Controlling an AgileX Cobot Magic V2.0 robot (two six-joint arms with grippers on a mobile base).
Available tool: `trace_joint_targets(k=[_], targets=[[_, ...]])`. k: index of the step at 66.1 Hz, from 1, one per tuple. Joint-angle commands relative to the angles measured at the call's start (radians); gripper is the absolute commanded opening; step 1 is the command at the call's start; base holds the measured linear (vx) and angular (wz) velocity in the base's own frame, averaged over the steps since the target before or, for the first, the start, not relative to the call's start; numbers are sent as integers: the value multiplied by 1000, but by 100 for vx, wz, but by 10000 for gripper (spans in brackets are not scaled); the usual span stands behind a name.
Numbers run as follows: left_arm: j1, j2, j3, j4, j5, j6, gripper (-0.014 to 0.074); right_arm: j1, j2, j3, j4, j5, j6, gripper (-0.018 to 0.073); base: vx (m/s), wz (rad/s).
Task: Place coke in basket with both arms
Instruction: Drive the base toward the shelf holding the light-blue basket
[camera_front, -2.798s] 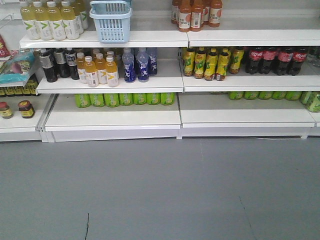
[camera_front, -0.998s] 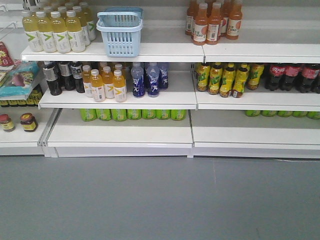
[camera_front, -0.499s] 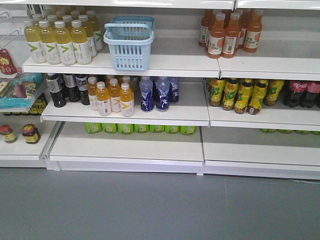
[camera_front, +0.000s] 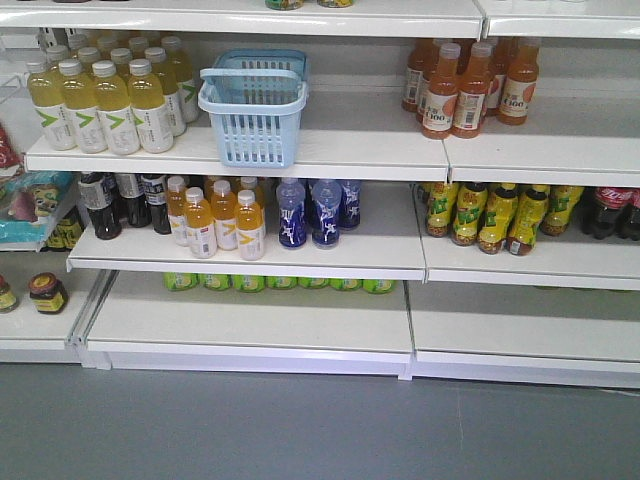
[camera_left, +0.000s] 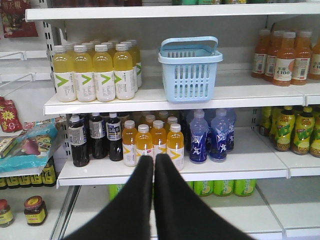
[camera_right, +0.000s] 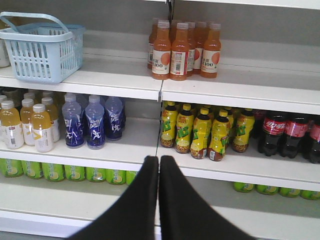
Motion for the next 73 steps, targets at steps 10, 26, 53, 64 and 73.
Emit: trace_joint_targets(k=[10,26,53,64,73], targets=[[-1,-17,-1,-8,-66,-9,-6,-4,-19,10,-10,-76,-8,-5,18,1],[-1,-17,-1,-8,-66,-9,-6,-4,-19,10,-10,-76,-8,-5,17,3],[-1,-17,-1,-8,-66,-9,-6,-4,-19,10,-10,-76,-8,-5,13,-1],[-1,-17,-1,-8,-66,-9,-6,-4,-19,10,-10,-76,-8,-5,11,-5],[-1,-17,-1,-8,-66,-9,-6,-4,-19,10,-10,-76,-8,-5,10,-6]])
